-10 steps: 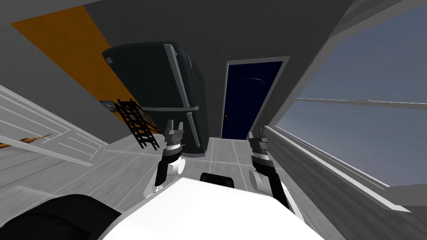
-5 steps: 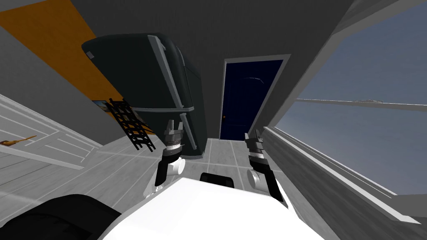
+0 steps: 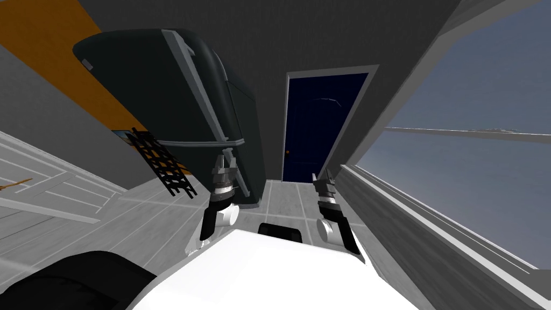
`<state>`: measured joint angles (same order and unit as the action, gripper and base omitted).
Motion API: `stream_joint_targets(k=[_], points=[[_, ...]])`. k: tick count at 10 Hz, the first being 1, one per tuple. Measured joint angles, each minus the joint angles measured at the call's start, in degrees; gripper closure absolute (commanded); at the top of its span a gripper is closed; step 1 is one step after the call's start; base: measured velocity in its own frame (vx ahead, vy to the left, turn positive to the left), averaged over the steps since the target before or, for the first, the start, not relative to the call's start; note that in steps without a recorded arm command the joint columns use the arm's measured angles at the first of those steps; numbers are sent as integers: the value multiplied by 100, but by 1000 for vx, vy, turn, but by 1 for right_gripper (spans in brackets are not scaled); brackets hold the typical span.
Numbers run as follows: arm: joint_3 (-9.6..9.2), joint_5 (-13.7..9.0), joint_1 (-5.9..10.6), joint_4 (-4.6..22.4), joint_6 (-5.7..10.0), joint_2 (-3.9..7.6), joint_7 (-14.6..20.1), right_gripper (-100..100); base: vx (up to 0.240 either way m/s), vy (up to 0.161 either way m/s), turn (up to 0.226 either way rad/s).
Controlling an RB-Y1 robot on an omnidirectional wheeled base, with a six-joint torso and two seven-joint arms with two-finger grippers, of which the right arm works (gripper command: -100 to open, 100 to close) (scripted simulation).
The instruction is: Pull the door open
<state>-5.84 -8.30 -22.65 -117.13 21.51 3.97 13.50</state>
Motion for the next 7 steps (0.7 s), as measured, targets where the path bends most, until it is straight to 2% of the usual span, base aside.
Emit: stream_joint_targets(k=[4, 7], points=[[-156, -446, 154, 491, 47, 72, 458, -100, 148, -56, 9], [-216, -778, 335, 819, 2, 114, 794, -100, 140, -28, 16]])
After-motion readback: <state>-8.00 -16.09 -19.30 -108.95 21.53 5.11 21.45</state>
